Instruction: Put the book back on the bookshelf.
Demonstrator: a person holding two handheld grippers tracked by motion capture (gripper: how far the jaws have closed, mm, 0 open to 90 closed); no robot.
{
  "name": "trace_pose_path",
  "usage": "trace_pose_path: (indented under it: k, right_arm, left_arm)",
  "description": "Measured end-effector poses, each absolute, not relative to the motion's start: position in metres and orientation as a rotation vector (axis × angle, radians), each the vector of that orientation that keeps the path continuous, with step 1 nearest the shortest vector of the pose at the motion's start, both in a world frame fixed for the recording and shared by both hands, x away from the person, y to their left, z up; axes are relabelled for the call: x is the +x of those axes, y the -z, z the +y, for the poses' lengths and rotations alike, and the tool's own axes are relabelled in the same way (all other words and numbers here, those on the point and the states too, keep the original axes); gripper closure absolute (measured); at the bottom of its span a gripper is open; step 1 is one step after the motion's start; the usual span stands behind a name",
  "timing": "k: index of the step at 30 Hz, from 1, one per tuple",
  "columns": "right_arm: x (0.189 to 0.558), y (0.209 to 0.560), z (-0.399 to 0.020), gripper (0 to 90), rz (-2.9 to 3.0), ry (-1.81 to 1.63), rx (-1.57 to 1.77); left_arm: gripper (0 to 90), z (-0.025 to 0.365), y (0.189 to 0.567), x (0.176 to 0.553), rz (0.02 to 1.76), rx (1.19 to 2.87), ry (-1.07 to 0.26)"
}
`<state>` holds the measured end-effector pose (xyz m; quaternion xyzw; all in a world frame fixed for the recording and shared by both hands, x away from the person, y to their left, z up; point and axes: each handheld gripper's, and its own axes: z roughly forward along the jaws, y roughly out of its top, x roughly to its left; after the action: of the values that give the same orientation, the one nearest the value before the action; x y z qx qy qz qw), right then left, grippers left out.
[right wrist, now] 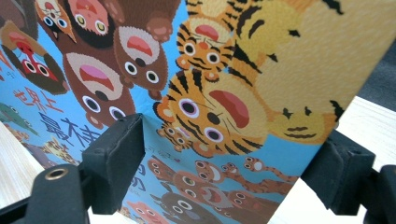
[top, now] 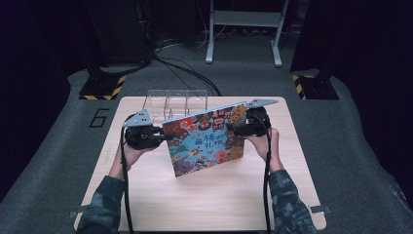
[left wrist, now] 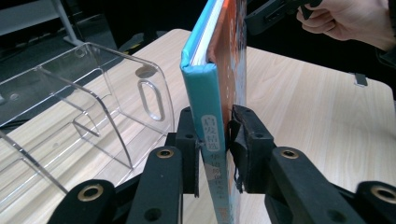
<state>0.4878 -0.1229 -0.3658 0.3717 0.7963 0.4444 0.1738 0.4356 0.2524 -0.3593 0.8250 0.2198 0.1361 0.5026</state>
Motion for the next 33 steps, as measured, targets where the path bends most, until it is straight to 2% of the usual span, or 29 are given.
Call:
trace_pose_path:
  k: [5,11,16,24,26,33]
  right_arm:
    - [0.487,0.366,-0.123,19.1,2.254,-1.264,1.055]
    - [0.486,0.366,-0.119,20.8,2.266,-1.273,1.046]
    - [0.484,0.365,-0.116,20.9,2.279,-1.277,1.026]
    - [0.483,0.368,-0.117,20.3,2.261,-1.303,1.022]
    - [0.481,0.370,-0.120,17.8,2.245,-1.303,1.033]
    - [0.473,0.391,-0.155,11.8,2.161,-1.312,1.130]
  left_arm:
    - [71.6,0.250,0.359,0.441,0.538,1.983,-0.294]
    - [63.8,0.235,0.355,0.448,0.521,1.966,-0.225]
    - [72.5,0.229,0.352,0.449,0.510,1.965,-0.245]
    - [75.8,0.229,0.351,0.446,0.503,1.960,-0.235]
    - [77.0,0.231,0.350,0.445,0.494,1.960,-0.229]
    - [78.3,0.237,0.347,0.441,0.490,1.982,-0.230]
